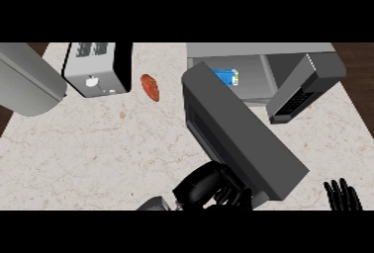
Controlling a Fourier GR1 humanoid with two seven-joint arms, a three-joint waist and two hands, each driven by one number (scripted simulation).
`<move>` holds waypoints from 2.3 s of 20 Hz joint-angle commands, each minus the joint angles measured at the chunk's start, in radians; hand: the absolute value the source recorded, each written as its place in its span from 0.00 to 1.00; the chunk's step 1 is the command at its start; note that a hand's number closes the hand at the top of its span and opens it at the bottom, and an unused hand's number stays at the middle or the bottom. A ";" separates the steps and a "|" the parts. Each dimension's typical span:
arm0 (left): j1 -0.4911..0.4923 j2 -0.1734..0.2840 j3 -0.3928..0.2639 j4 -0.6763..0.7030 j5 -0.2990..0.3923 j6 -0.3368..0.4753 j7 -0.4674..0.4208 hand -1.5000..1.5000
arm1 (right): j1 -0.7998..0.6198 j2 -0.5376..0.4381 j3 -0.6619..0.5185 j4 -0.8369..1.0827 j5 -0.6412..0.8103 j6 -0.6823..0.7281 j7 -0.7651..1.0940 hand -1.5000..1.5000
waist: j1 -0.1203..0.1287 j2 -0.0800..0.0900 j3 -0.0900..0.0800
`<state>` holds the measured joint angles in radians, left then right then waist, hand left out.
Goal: Pick up the milk, place it into the microwave and close the microwave
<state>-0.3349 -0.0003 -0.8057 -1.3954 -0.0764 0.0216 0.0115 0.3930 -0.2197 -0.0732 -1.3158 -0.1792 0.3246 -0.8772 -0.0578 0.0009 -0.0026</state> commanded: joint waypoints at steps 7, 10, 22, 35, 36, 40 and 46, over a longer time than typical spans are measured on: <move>-0.204 0.000 -0.165 0.215 0.254 0.294 0.006 1.00 | 0.005 -0.055 0.059 -0.207 -0.097 0.115 0.037 0.00 | -0.074 0.016 0.000; -0.263 0.000 -0.144 0.244 0.325 0.326 -0.024 1.00 | -0.012 -0.073 0.072 -0.273 -0.118 0.106 0.079 0.00 | -0.106 0.025 -0.002; -0.419 0.000 -0.002 0.374 0.530 0.526 -0.187 1.00 | 0.033 -0.138 0.115 -0.414 -0.184 0.132 0.164 0.00 | -0.196 0.049 -0.004; -0.569 0.000 0.103 0.525 0.717 0.499 -0.307 1.00 | 0.055 -0.194 0.127 -0.517 -0.267 0.161 0.232 0.00 | -0.284 0.079 -0.002; -0.581 0.000 0.109 0.544 0.729 0.497 -0.306 1.00 | 0.056 -0.199 0.120 -0.537 -0.275 0.159 0.234 0.00 | -0.286 0.075 -0.002; -0.630 0.000 0.129 0.593 0.755 0.496 -0.330 1.00 | 0.051 -0.201 0.131 -0.559 -0.297 0.164 0.249 0.00 | -0.299 0.083 0.000; -0.610 0.000 0.112 0.612 0.787 0.504 -0.387 1.00 | 0.066 -0.231 0.129 -0.594 -0.331 0.189 0.268 0.00 | -0.307 0.085 0.000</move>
<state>-0.8922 0.0017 -0.7117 -0.8484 0.6879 0.5425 -0.3537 0.4588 -0.4348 0.0594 -1.8944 -0.4910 0.4819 -0.6022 -0.3523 0.0730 -0.0032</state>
